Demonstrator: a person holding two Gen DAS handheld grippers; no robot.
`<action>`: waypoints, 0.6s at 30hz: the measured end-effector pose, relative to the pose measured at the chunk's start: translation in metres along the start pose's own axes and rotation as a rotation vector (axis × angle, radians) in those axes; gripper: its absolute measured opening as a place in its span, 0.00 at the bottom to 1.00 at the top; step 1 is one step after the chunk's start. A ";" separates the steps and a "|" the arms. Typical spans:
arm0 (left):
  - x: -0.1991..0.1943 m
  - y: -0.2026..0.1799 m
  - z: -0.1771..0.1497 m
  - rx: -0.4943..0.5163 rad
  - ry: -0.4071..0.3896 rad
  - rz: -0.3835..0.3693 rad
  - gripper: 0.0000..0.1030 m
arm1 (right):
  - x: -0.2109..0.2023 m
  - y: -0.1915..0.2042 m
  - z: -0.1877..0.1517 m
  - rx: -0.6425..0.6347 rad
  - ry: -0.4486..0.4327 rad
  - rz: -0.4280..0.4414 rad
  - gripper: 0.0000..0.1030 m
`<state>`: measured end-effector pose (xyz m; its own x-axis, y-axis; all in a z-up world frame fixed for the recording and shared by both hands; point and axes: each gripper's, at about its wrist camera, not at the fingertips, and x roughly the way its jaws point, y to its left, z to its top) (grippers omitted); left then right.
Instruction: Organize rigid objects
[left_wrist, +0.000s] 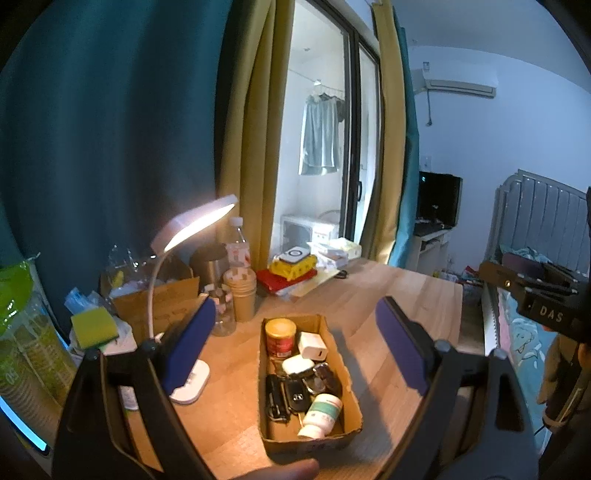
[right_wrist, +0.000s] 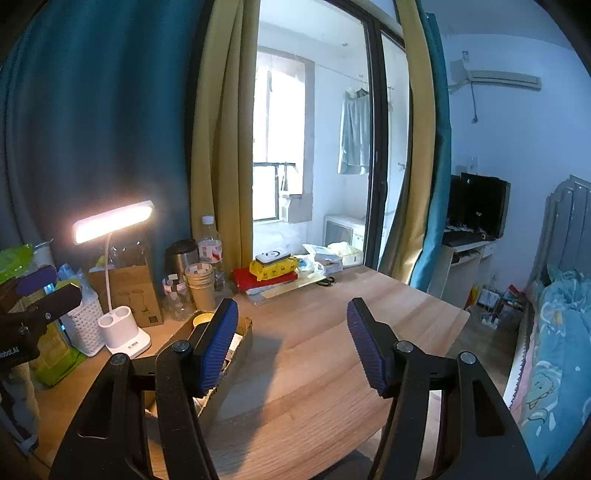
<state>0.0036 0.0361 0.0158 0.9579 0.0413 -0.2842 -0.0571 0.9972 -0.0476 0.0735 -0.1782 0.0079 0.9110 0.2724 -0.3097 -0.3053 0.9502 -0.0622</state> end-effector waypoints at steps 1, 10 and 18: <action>0.000 0.000 0.000 0.001 -0.003 0.004 0.87 | -0.001 0.000 0.000 0.001 -0.003 0.001 0.63; 0.003 -0.003 -0.004 0.007 0.005 0.013 0.87 | -0.003 0.000 -0.001 0.006 0.000 0.017 0.63; 0.009 -0.008 -0.009 0.021 0.020 0.007 0.87 | 0.002 -0.003 -0.002 0.011 0.012 0.022 0.63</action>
<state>0.0105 0.0282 0.0048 0.9516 0.0476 -0.3035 -0.0582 0.9980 -0.0257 0.0755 -0.1804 0.0054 0.9006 0.2915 -0.3224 -0.3221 0.9457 -0.0448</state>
